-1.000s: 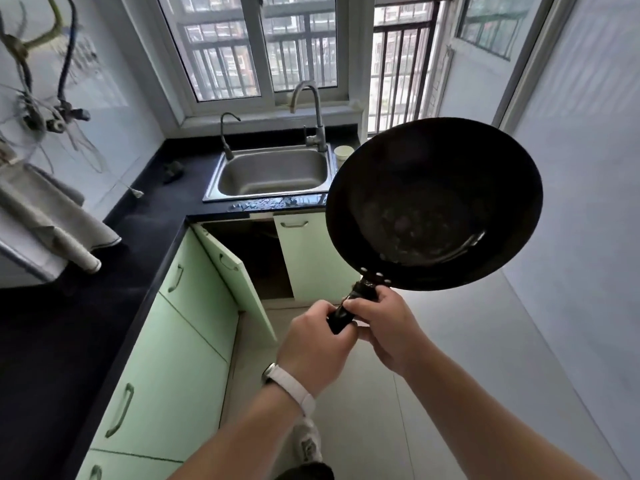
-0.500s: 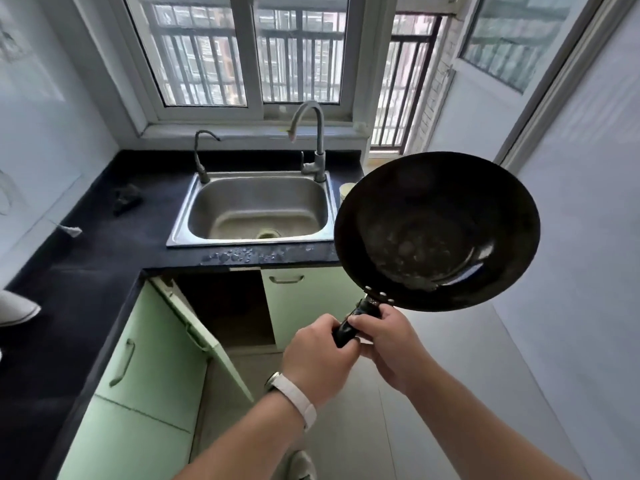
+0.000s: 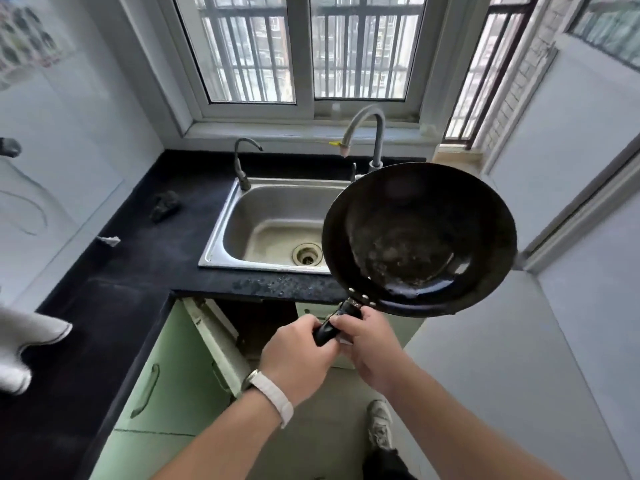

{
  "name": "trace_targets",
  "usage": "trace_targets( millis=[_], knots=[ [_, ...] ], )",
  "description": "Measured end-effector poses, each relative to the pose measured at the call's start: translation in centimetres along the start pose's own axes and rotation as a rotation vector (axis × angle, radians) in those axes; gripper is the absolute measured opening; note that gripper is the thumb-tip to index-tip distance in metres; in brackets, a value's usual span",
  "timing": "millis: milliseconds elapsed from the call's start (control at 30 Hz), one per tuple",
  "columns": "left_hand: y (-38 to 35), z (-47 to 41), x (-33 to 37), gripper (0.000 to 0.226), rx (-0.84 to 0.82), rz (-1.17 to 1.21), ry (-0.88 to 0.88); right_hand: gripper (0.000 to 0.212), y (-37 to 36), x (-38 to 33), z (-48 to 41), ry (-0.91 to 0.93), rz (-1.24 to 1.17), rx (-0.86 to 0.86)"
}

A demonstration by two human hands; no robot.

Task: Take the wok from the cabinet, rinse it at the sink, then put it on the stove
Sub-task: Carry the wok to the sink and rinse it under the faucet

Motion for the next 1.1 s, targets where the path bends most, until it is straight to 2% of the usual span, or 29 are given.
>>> trace_targets(
  millis=[300,500,667,867,1100],
  knots=[
    [1.7,-4.0,-2.1,0.022,0.176,-0.007,0.316,0.016,-3.9,-0.6,-7.4,-0.205,0.03,-0.316],
    [0.6,-5.5,-2.3,0.024,0.243,0.002,0.456,0.016,-4.6,-1.5,-10.4,-0.308,0.152,-0.425],
    [0.4,-6.5,-2.8,0.025,0.257,-0.002,0.546,0.015,-5.4,-1.3,-12.0,-0.393,0.148,-0.495],
    [0.7,-9.5,-4.4,0.022,0.212,0.027,0.602,0.015,-6.4,-1.0,-15.0,-0.431,0.167,-0.51],
    [1.7,-14.3,-6.8,0.021,0.096,0.006,0.559,0.019,-8.1,-0.9,-18.9,-0.492,0.124,-0.399]
  ],
)
Point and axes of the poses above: each hand's wrist, its own z-axis away from the middle knuckle, its own y-axis out of the back of the hand, x = y × z, the point moved 4 cm from there along -z, towards the middle knuckle, and after that the axes turned 4 degrees about z, right-handed, at the moved point
